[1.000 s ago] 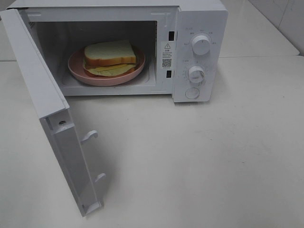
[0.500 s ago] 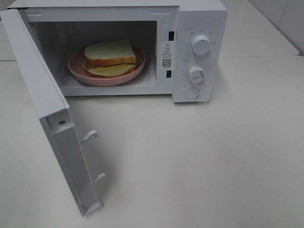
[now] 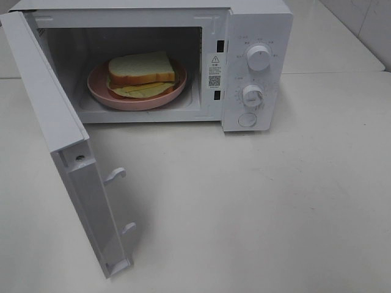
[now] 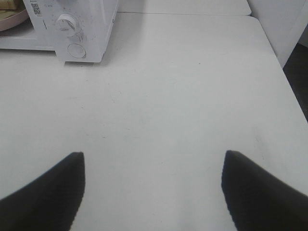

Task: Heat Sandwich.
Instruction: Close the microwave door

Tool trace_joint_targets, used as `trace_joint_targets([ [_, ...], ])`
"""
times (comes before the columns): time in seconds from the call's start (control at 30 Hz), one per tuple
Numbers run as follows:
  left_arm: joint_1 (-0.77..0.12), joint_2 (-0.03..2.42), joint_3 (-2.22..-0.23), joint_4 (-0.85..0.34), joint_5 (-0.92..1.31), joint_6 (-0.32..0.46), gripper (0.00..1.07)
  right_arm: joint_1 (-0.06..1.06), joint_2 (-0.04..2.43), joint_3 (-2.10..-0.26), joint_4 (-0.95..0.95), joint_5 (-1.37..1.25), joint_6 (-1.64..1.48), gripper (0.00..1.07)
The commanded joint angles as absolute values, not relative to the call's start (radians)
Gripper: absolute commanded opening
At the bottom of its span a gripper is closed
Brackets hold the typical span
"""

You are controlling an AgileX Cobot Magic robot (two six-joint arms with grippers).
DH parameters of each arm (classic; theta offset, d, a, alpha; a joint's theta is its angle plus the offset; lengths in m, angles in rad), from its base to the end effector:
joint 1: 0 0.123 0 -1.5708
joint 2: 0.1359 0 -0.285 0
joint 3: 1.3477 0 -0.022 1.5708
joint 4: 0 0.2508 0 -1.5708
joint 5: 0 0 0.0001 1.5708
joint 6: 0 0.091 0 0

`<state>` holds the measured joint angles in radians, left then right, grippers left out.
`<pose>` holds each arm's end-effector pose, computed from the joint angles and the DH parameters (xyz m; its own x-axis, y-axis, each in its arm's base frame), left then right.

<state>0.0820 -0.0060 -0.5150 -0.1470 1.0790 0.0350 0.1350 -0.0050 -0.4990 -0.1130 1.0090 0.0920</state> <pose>-0.0078 -0.0124 0.2806 -0.4490 -0.0715 -0.8907 0.0181 0.9959 -0.0891 -0.0025 -0.0091 0.2816 -0.4007 -0.0227 -0.9159 -0.0348 0.9993 -0.0095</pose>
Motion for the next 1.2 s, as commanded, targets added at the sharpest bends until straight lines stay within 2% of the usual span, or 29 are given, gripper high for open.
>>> trace_joint_targets([
  [0.03,0.077,-0.013,-0.513,-0.142,1.068,0.035,0.98,0.128,-0.032,-0.497,-0.115,0.995,0.091,0.75],
  [0.9,0.077,0.003,-0.553,-0.134,1.020,0.035,0.98,0.128,-0.032,-0.497,-0.115,0.995,0.091,0.75],
  [1.03,0.077,0.060,-0.562,-0.110,0.975,0.035,0.90,0.128,-0.032,-0.497,-0.115,0.995,0.091,0.75],
  [1.07,0.077,0.081,-0.562,-0.107,0.960,0.035,0.87,0.128,-0.032,-0.497,-0.115,0.995,0.091,0.75],
  [1.1,0.077,0.123,-0.562,-0.103,0.924,0.035,0.78,0.128,-0.032,-0.497,-0.115,0.995,0.091,0.75],
  [1.17,0.077,0.161,-0.562,-0.103,0.890,0.035,0.66,0.128,-0.032,-0.497,-0.115,0.995,0.091,0.75],
  [1.2,0.077,0.161,-0.562,-0.103,0.890,0.035,0.66,0.128,-0.032,-0.497,-0.115,0.995,0.091,0.75],
])
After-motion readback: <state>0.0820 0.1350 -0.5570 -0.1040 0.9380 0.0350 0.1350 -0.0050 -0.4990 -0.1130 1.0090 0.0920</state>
